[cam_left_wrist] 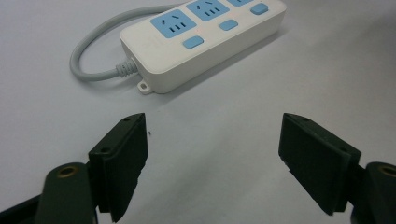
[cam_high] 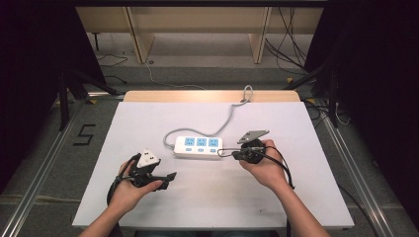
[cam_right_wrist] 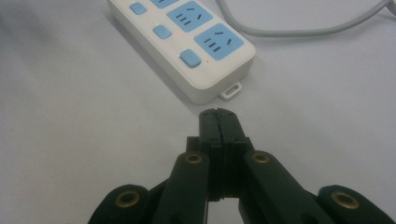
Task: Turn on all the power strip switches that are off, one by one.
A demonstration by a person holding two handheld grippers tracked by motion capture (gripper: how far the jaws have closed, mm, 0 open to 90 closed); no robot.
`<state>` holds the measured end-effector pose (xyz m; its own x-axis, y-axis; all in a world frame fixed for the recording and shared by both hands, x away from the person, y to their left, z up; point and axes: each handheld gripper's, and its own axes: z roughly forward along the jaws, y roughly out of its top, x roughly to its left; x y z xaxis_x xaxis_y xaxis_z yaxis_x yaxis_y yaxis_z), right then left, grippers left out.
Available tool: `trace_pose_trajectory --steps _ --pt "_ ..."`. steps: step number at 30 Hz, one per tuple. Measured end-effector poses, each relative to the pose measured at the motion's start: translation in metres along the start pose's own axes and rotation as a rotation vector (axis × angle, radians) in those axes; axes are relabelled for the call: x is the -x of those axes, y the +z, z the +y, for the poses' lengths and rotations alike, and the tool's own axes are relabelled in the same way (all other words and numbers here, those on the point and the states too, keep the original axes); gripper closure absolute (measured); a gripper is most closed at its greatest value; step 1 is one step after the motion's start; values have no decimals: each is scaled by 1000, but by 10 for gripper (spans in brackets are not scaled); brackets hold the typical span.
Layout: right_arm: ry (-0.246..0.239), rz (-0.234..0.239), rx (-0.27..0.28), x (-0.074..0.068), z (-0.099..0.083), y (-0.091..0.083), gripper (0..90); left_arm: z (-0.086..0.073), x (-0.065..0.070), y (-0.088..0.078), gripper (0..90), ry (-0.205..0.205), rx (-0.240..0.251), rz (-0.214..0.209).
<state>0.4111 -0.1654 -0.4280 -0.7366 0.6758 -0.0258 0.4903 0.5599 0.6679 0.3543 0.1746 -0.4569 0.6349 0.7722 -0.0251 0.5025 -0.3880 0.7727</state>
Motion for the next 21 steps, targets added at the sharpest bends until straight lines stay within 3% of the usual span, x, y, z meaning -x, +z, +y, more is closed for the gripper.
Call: trace_pose_trajectory --steps 21 --pt "-27 17 -56 -3 37 27 900 -1 0 2 239 -3 -8 -2"
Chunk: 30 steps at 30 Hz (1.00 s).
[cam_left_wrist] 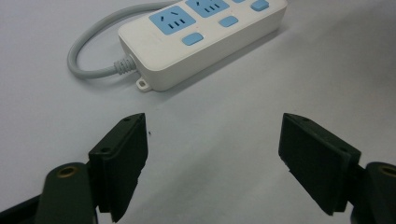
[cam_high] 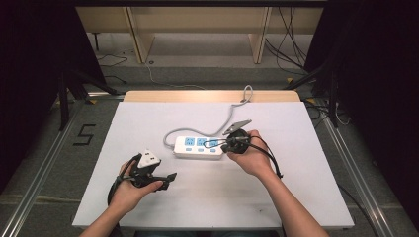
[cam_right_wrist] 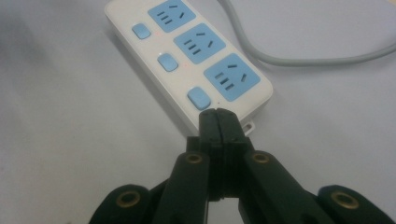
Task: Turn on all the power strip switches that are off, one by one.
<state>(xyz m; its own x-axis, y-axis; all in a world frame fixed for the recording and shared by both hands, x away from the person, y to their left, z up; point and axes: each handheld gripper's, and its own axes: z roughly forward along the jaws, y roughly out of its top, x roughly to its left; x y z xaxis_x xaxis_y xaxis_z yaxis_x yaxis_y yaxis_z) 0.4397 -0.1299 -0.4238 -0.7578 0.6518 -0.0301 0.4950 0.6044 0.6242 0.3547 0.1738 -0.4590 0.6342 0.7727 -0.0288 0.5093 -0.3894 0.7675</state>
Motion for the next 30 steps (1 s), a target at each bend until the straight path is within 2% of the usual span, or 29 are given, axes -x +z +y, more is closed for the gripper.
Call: trace_pose_trajectory --steps 9,30 --pt "-5 8 -20 1 9 9 900 0 0 1 242 1 1 0" --pt "-19 18 -120 -2 32 34 900 0 0 0 241 -1 2 -1"
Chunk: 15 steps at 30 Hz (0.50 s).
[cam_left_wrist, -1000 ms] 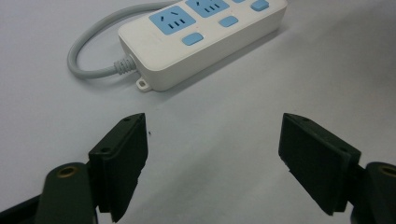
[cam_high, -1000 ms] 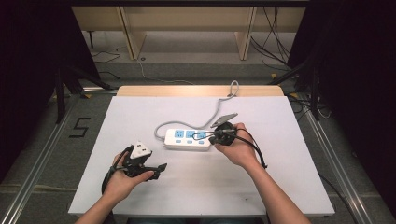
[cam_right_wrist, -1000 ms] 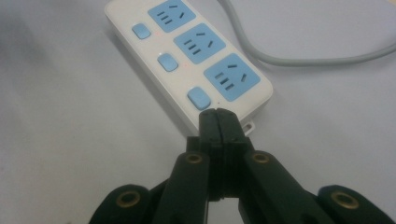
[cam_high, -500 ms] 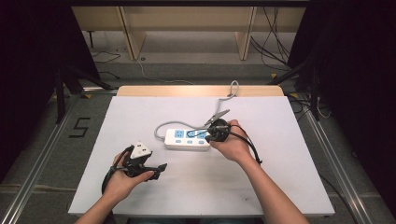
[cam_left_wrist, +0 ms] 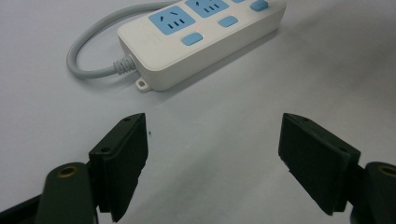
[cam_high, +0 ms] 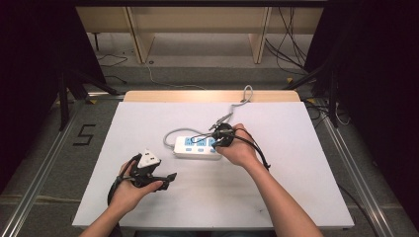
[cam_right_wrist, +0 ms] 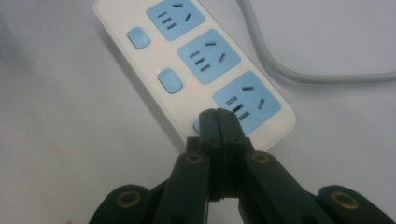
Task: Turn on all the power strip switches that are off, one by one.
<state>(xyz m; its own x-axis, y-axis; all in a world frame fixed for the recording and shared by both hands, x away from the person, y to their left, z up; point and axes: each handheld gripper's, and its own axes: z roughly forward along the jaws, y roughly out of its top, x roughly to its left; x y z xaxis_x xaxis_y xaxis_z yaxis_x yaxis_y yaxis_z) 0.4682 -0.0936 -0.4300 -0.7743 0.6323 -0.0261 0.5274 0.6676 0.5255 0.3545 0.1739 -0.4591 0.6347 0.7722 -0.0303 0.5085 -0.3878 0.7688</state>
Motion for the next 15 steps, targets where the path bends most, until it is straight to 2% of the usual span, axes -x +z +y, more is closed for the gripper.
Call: trace_pose_trajectory --steps 15 --pt "-17 2 -54 -3 8 12 900 0 1 0 241 11 -5 -5"
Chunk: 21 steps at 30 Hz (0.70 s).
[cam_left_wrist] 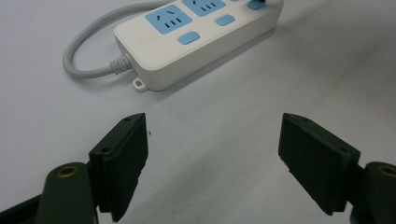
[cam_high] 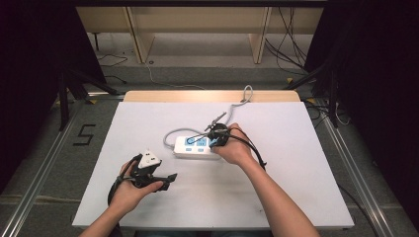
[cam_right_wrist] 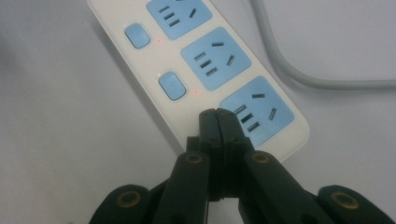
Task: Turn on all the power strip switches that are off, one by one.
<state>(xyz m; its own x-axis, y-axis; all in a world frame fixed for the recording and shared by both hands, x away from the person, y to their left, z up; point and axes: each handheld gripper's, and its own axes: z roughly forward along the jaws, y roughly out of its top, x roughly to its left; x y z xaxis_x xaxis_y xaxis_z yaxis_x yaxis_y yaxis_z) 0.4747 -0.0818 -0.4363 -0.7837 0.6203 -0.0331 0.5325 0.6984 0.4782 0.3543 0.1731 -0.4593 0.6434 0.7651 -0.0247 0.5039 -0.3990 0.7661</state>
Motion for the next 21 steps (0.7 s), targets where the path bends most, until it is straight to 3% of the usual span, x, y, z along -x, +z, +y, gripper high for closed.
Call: trace_pose_trajectory --steps 21 --pt "14 12 -11 2 2 4 900 0 0 0 241 -3 2 1"
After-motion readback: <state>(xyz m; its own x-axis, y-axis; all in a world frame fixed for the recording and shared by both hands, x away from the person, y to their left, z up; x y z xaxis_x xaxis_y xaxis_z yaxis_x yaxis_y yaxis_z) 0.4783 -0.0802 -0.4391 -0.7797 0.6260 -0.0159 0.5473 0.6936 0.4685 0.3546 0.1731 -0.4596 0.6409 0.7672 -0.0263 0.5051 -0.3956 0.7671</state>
